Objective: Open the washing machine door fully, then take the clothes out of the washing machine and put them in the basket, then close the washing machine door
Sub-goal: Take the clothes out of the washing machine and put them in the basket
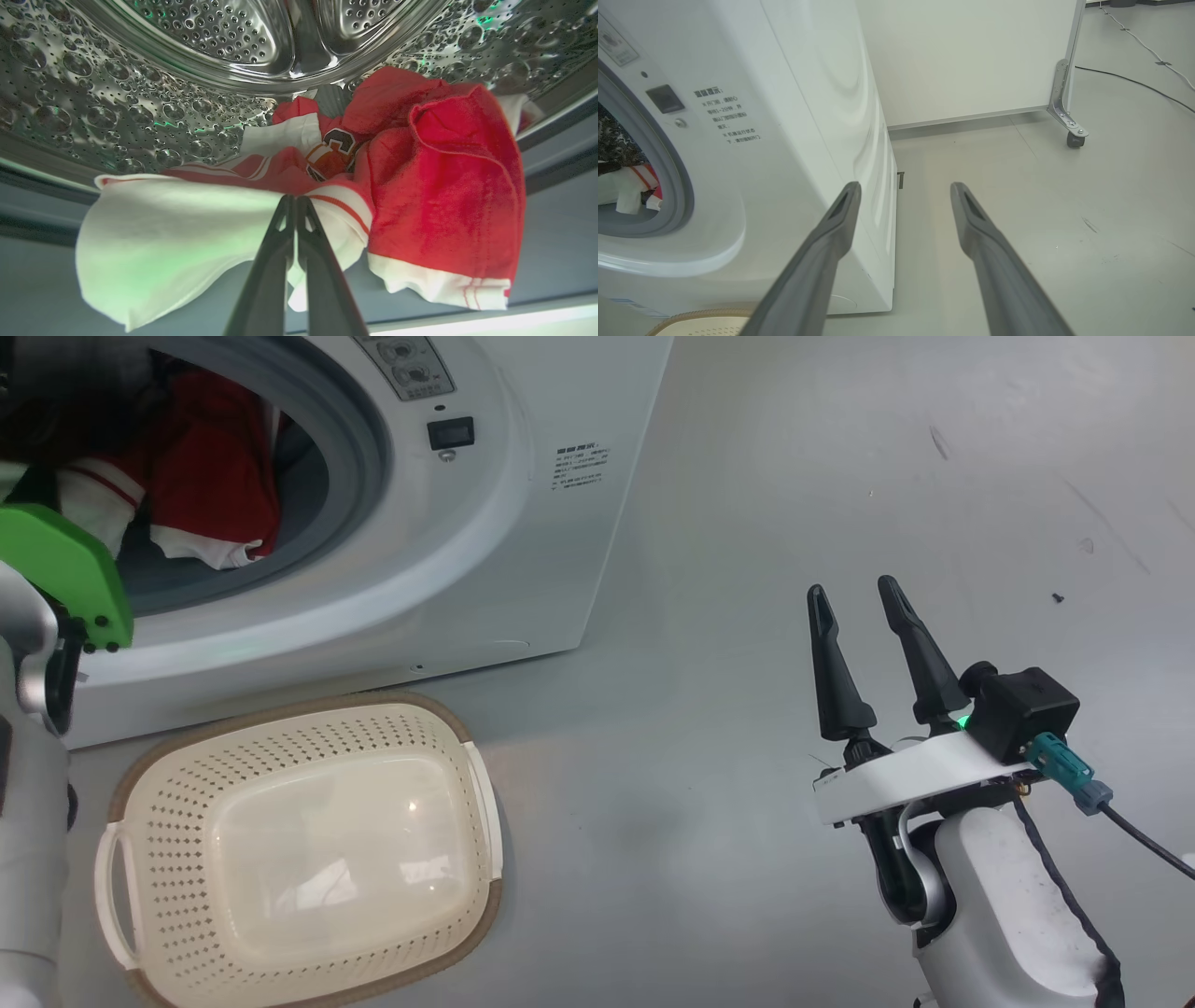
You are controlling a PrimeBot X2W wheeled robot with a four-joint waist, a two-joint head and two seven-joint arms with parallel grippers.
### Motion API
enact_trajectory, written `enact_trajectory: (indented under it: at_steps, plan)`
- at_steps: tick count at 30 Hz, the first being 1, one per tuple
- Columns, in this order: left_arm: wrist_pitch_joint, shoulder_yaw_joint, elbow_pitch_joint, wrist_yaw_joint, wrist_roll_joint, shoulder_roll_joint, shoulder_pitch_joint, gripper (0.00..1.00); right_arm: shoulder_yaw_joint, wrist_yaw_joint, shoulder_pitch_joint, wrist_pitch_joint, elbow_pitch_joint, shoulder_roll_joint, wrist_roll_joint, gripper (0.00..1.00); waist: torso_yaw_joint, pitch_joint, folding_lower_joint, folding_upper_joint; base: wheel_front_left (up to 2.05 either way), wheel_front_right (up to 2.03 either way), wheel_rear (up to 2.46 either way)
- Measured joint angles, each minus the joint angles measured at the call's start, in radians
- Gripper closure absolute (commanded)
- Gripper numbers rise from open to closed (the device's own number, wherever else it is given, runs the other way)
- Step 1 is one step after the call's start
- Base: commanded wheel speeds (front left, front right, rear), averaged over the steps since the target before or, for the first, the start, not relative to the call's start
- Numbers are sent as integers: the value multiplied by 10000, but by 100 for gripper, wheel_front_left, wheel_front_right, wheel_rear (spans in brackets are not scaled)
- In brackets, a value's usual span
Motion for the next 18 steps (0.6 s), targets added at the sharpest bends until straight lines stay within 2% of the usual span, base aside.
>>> enact_trajectory:
  at_steps: [18]
  plan:
    - [-2408,44,-180,-314,-351,-533,1424,100,-320,163,669,0,337,-6,-178,0,547,-1277,0,0,0,0,0]
